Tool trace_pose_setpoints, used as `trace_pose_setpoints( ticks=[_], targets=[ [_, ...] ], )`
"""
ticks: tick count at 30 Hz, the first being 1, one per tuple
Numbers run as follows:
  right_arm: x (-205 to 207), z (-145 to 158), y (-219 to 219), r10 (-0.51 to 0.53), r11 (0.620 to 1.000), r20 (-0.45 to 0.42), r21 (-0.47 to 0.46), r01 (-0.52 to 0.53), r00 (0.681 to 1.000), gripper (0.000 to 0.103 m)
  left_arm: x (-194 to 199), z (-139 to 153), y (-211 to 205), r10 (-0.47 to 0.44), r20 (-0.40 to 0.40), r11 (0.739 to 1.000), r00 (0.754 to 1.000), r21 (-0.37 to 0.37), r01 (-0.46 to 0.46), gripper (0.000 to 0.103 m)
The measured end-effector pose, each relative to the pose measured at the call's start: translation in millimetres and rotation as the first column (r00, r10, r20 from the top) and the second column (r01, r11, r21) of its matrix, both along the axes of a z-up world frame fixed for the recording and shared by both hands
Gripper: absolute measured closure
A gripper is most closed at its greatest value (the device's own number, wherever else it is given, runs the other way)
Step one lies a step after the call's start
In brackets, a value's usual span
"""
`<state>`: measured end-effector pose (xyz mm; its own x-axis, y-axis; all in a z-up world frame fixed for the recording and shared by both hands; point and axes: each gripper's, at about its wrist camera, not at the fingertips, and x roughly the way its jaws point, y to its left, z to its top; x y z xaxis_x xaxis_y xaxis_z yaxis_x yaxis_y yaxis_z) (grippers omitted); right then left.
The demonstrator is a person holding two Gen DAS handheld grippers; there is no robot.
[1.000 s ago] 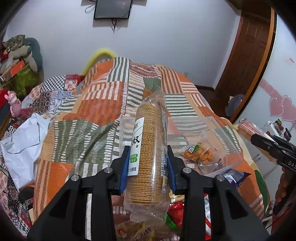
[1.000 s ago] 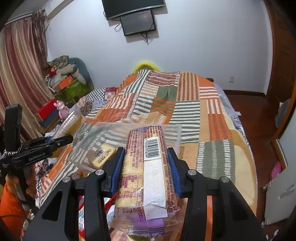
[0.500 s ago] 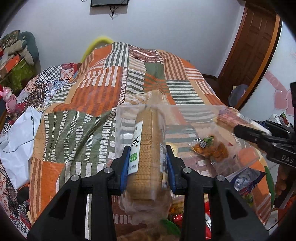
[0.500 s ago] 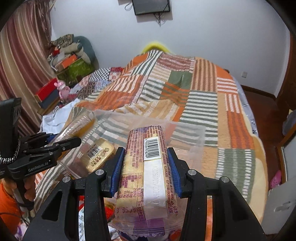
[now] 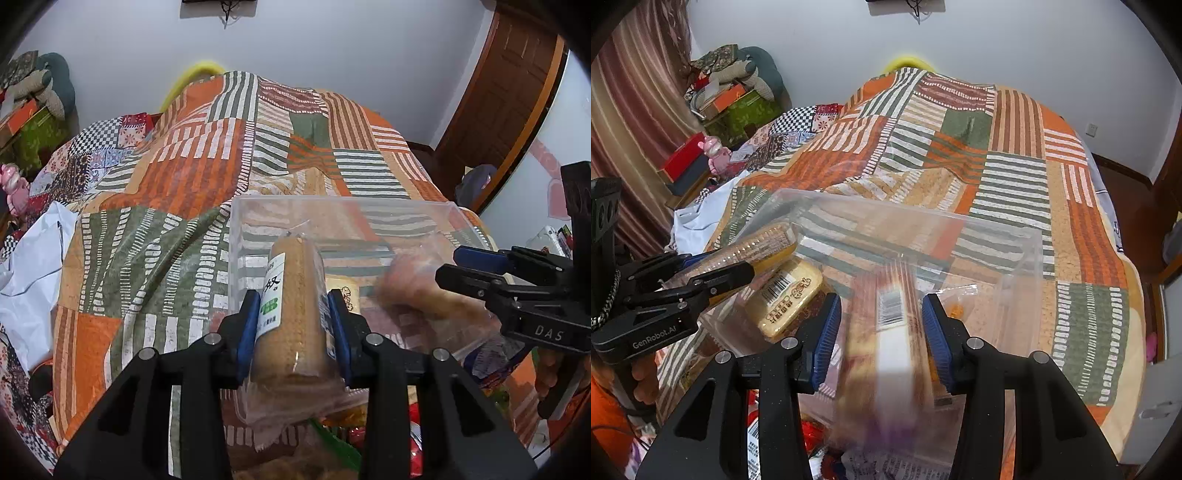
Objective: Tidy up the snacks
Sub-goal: 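Lower the cracker roll and biscuit pack into the clear box and release, then grasp the green-edged cracker bag with the left tool while the right tool grasps the green jelly cup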
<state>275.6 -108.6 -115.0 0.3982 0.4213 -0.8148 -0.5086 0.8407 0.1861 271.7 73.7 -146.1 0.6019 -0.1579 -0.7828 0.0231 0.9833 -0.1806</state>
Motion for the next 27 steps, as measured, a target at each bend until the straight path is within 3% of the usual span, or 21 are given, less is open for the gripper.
trace_pose_setpoints(
  ticks=[3, 11, 18, 27],
  targets=[
    [-3.1, 5.5, -1.9, -0.003, 1.000, 0.007, 0.013, 0.003, 1.000, 0.052, -4.3, 5.6, 0.9, 0.003, 0.001, 1.000, 1.000, 0.000, -0.003, 0.066],
    [-23.2, 30.7, -11.5, -0.018, 0.999, 0.081, 0.035, 0.015, 0.997, 0.049, -30.1, 34.5, -1.6, 0.000, 0.058, 1.000, 0.998, 0.018, -0.001, 0.061],
    [-48.3, 50.5, -26.7, -0.039, 0.999, 0.153, 0.044, 0.032, 0.988, 0.045, -63.3, 57.1, -3.9, -0.001, 0.105, 0.999, 0.994, 0.052, -0.005, 0.045],
    [-82.4, 58.4, -45.4, -0.063, 0.998, 0.208, 0.044, 0.056, 0.976, 0.036, -106.1, 56.4, -0.6, 0.007, 0.109, 0.996, 0.994, 0.093, -0.017, 0.027]
  ],
)
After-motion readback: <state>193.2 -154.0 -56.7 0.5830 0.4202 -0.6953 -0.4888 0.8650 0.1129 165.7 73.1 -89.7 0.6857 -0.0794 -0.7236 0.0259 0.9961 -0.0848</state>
